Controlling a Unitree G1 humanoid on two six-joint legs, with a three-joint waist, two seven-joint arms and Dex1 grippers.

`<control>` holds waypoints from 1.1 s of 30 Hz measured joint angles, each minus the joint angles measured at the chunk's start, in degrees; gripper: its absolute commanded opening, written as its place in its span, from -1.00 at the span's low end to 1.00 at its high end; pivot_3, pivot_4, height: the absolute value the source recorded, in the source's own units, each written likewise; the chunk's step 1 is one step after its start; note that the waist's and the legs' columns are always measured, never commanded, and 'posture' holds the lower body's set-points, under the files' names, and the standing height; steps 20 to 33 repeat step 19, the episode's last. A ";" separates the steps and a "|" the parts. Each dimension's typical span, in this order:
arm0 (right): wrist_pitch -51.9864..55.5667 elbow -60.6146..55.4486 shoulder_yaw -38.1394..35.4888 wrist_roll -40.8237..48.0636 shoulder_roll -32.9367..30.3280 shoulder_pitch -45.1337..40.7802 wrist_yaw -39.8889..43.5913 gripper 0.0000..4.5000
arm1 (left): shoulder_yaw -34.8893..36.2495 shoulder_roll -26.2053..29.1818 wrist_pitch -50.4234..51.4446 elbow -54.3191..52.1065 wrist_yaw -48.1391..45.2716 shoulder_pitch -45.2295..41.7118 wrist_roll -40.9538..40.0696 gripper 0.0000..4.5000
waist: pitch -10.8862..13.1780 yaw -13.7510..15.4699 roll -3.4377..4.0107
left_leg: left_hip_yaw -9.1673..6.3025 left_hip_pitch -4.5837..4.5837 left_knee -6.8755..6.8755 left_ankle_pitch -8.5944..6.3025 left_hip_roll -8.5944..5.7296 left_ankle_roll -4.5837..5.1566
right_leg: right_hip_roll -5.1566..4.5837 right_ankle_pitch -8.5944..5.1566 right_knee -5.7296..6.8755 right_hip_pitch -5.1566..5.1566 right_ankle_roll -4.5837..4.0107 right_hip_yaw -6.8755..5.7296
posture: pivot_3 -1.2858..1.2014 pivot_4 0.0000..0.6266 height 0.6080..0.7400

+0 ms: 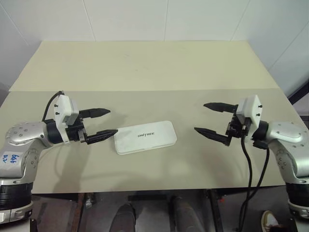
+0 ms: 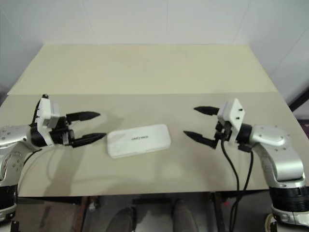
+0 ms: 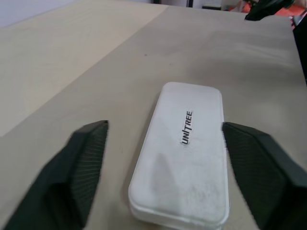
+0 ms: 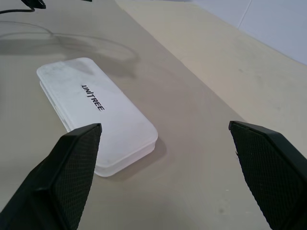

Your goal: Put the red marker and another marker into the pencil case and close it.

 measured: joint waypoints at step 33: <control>-2.87 5.06 -4.20 0.24 -6.17 1.75 5.98 1.00 | -3.52 1.11 -5.95 7.74 -2.30 -3.73 3.23 0.99 | 0.00 -0.22 0.00 | 0.02 0.00 -0.04 -0.01 0.00 0.01 | 0.00 0.01 -0.02 -0.01 0.03 0.01 | 0.03 -0.52 1.00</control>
